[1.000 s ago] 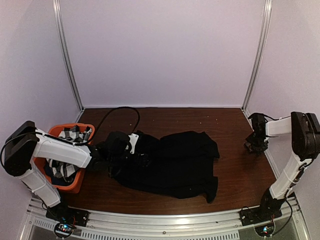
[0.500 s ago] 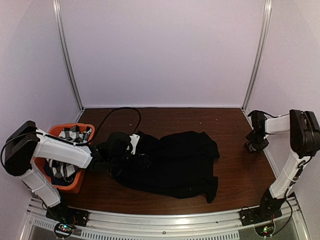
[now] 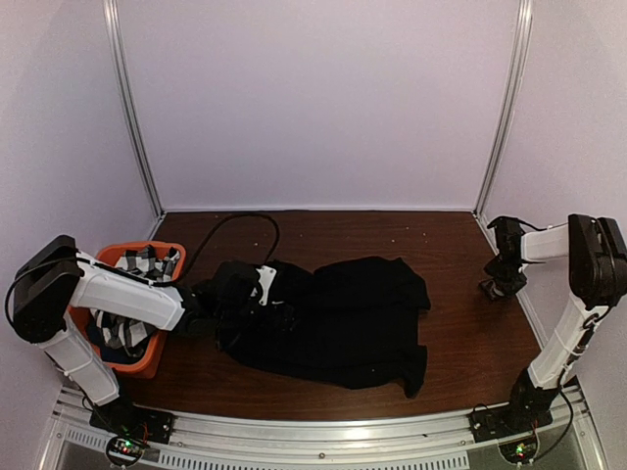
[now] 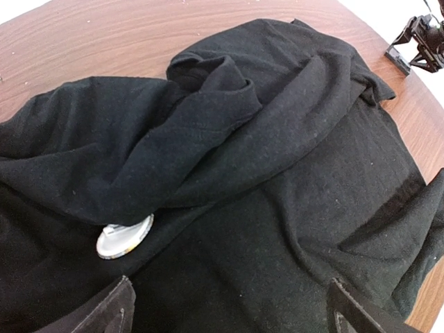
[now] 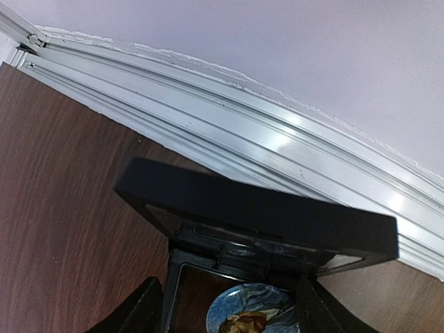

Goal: Pin the brooch onto the clothing
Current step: Pick up the brooch from the brooch box.

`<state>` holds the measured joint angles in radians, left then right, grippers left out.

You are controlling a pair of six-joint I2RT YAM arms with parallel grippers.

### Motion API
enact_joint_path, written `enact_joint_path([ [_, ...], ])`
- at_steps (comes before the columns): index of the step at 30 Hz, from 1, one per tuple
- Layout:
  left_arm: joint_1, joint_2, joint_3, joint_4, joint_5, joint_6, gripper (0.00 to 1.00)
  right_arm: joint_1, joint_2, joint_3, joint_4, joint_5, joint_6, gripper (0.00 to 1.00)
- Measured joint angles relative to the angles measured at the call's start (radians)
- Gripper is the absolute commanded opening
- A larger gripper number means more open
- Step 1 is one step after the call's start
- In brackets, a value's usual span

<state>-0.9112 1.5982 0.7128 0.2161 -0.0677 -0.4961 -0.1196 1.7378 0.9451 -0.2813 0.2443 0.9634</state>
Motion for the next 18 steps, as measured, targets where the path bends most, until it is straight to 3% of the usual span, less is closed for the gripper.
enact_joint_path([
  [18, -0.009, 0.031, 0.006, 0.019, 0.001, -0.001, 0.98, -0.003, -0.064, -0.023, -0.040, -0.013, -0.042, 0.67],
])
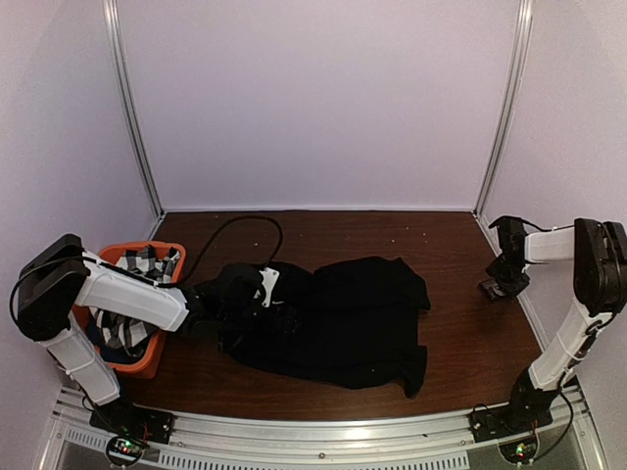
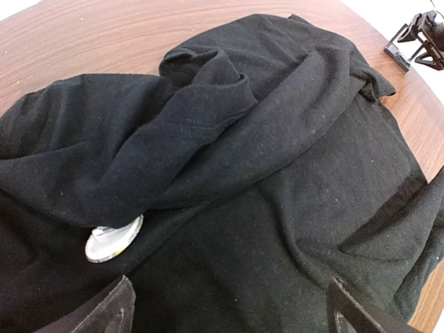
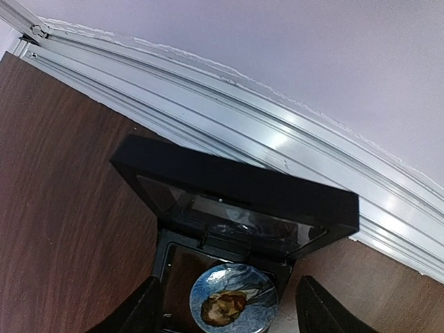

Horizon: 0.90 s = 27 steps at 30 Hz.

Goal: Pin the brooch onto the clothing
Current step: Pick up the brooch from the brooch box.

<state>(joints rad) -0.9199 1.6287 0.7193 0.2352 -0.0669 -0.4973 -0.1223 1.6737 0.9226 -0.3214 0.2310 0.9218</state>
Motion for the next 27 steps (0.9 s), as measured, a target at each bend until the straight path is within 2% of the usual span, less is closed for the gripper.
enact_joint_path([
  [14, -0.003, 0.000, 0.000, 0.003, 0.000, -0.006, 0.98, -0.002, 0.049, -0.029, 0.058, -0.025, -0.006, 0.63],
  [18, -0.003, 0.008, 0.000, 0.005, 0.000, -0.006, 0.98, -0.002, 0.050, -0.029, 0.059, -0.026, -0.010, 0.59],
  [21, -0.003, 0.014, 0.000, 0.004, 0.000, -0.006, 0.98, -0.002, 0.053, -0.029, 0.064, -0.026, -0.013, 0.51],
  [27, -0.003, 0.016, 0.000, 0.005, 0.000, -0.006, 0.98, -0.002, 0.055, -0.031, 0.080, -0.031, -0.014, 0.47],
])
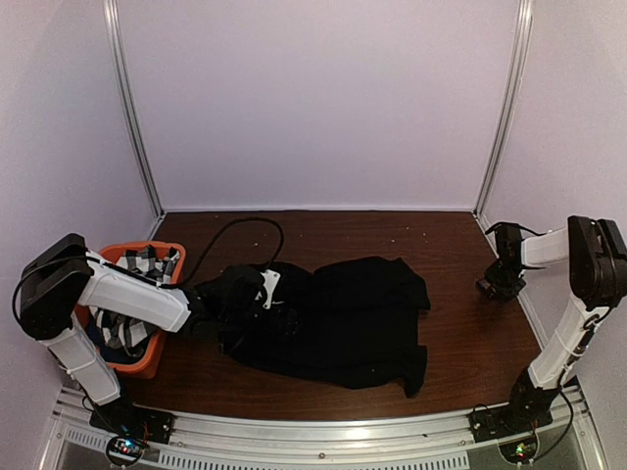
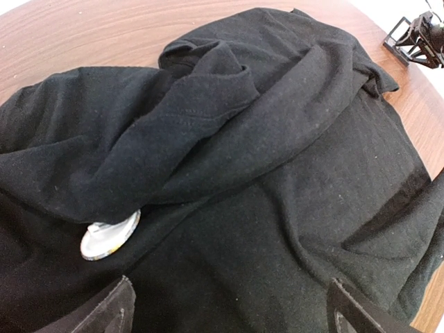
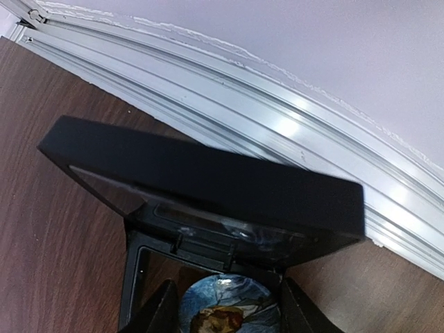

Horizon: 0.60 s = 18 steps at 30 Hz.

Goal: Pin the brooch onto the clothing
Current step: Pick up the brooch from the brooch box.

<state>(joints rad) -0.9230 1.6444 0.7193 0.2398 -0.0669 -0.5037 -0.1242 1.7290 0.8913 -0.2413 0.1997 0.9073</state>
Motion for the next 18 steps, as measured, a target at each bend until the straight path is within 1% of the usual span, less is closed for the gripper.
enact_joint_path([
  [2, 0.000, 0.000, 0.000, 0.000, 0.000, 0.000, 0.98, 0.000, 0.000, -0.001, 0.003, -0.003, 0.000, 0.47],
  [8, 0.000, 0.000, 0.000, 0.000, 0.000, 0.000, 0.98, 0.000, 0.000, -0.003, 0.011, -0.010, -0.002, 0.42],
  [13, 0.000, 0.000, 0.000, 0.000, 0.001, 0.000, 0.98, 0.000, -0.006, -0.019, 0.038, -0.014, -0.007, 0.41],
  [18, -0.001, 0.000, 0.000, 0.000, 0.001, 0.000, 0.98, 0.000, -0.052, -0.054, 0.035, -0.044, -0.013, 0.42],
])
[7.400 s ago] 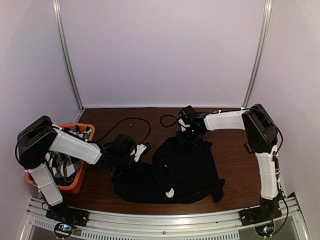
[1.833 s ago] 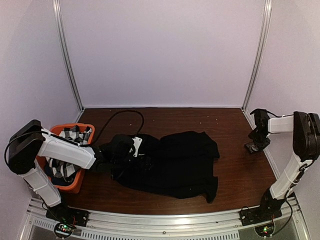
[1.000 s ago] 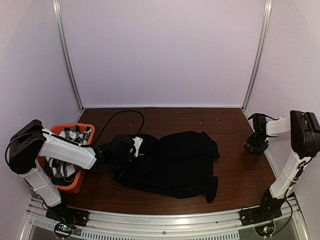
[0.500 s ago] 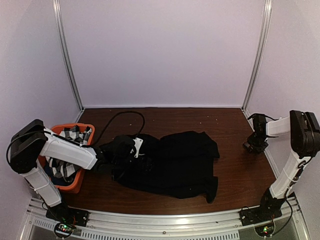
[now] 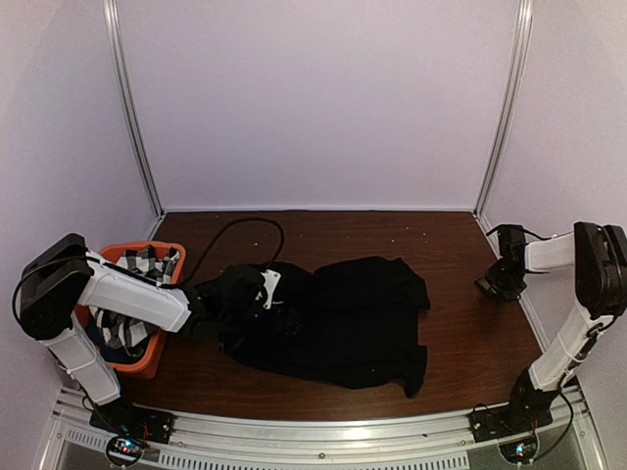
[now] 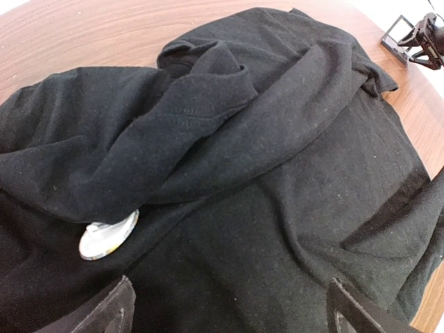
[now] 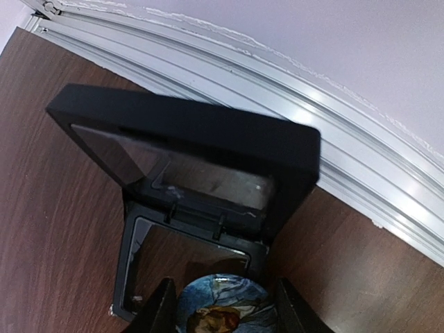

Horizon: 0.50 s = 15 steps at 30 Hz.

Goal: Pin the brooch onto the clothing
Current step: Pick up the brooch from the brooch box, then pass from the right arm to the left

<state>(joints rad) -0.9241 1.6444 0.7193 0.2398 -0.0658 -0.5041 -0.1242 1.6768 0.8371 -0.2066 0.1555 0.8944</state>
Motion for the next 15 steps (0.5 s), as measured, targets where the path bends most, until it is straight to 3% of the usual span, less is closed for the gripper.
enact_joint_path([
  [11, -0.006, 0.000, 0.013, 0.002, 0.013, 0.009, 0.98, 0.023, -0.184, -0.064, -0.032, -0.058, -0.032, 0.39],
  [15, -0.006, -0.007, 0.013, 0.006, 0.047, 0.066, 0.98, 0.105, -0.222, -0.075, -0.039, -0.148, -0.059, 0.38],
])
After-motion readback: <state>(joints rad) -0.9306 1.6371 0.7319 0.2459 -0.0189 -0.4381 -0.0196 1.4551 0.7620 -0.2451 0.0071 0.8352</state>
